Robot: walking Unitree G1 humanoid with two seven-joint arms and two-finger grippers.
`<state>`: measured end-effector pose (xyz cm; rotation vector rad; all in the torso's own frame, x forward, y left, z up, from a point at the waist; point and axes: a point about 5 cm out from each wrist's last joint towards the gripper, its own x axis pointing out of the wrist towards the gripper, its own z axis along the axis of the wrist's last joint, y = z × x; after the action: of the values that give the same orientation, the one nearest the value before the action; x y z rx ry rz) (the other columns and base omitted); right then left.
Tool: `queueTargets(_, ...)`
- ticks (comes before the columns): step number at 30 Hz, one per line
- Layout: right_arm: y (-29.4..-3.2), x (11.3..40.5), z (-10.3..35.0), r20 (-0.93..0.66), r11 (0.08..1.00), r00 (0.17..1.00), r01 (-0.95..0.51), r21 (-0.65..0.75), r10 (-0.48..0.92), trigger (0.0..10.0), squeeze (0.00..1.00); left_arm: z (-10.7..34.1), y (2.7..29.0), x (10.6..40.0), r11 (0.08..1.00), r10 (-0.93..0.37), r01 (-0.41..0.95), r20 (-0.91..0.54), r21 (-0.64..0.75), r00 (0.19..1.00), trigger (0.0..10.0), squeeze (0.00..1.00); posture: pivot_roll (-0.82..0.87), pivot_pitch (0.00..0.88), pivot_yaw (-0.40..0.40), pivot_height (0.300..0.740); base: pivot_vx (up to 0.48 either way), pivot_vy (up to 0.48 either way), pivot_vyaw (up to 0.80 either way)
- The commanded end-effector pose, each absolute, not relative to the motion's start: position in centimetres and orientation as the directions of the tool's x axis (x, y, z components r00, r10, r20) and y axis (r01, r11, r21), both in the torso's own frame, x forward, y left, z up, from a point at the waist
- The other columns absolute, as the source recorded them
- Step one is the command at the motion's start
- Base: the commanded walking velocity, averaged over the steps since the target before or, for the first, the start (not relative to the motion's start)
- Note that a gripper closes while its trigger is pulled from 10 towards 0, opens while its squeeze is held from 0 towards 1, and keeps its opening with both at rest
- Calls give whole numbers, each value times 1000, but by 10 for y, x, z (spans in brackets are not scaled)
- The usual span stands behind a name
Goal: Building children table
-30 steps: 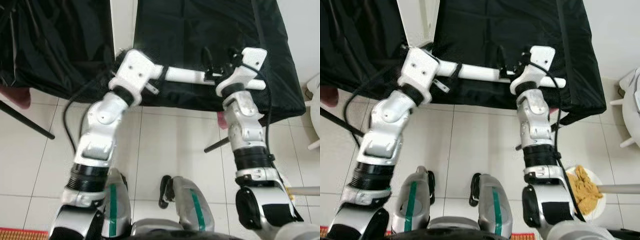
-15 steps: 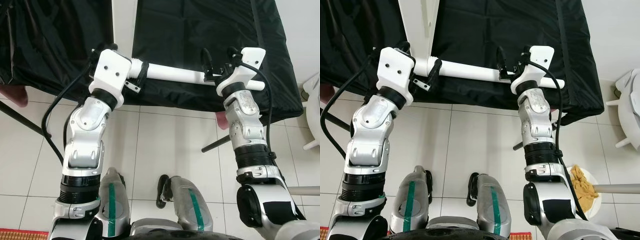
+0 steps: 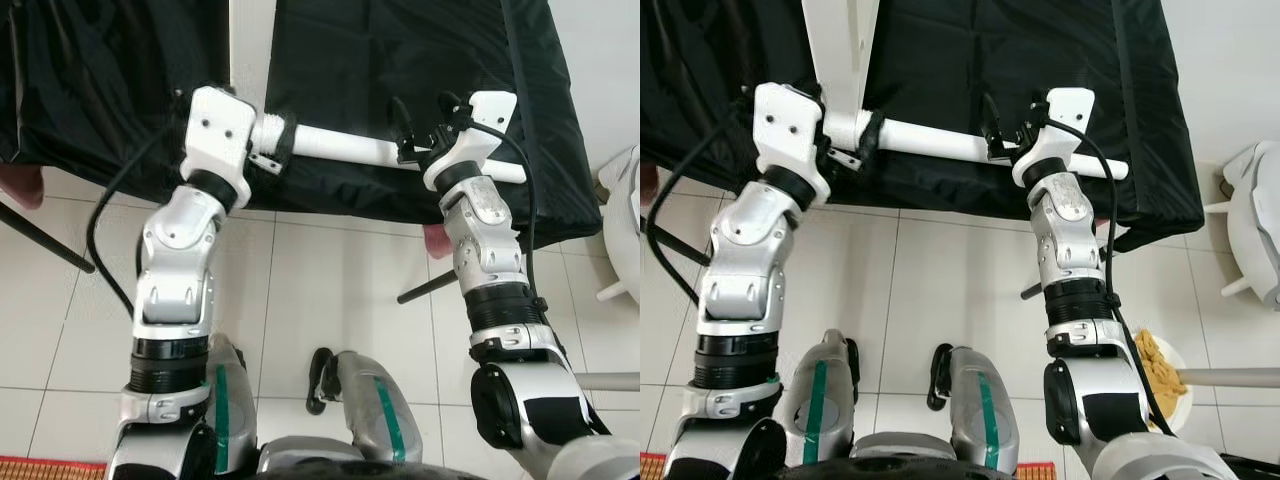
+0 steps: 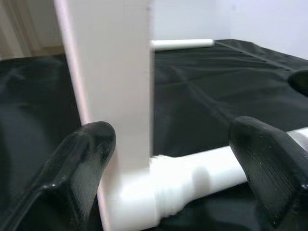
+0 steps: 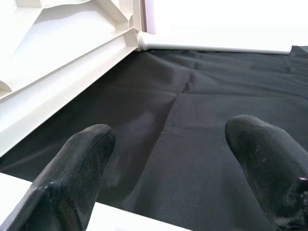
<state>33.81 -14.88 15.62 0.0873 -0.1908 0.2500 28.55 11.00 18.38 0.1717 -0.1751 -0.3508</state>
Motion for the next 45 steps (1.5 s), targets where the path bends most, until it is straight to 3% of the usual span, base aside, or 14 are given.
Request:
queueTargets(1,-154,338,155,187,967,956,-244,74,227,10000,0,180,111,290,965,-234,213,138,153,962,10000,0,117,77,-155,740,0,0,0)
queueTargets(8,-154,338,155,194,964,951,-257,63,241,10000,0,179,110,295,963,-246,227,128,148,961,10000,0,115,70,-157,740,0,0,0)
queueTargets(13,-155,339,161,224,962,939,-272,10,263,10000,0,180,109,300,945,-258,220,134,242,957,10000,0,117,51,-149,740,0,0,0)
queueTargets(28,-170,328,184,332,968,912,-206,-142,243,10000,0,195,121,305,960,-174,125,183,252,968,10000,0,113,50,-128,740,0,0,0)
queueTargets(37,-183,319,215,501,972,850,-48,-229,160,10000,0,199,126,307,957,-152,98,187,272,971,10000,0,100,76,-97,740,0,0,0)
queueTargets(41,-184,307,233,622,955,777,106,-275,93,10000,0,202,132,309,954,-148,90,187,287,971,10000,0,103,79,-75,740,0,0,0)
queueTargets(45,-184,306,235,634,955,769,122,-271,82,10000,0,202,132,310,953,-150,92,187,289,971,10000,0,103,79,-75,740,0,0,0)
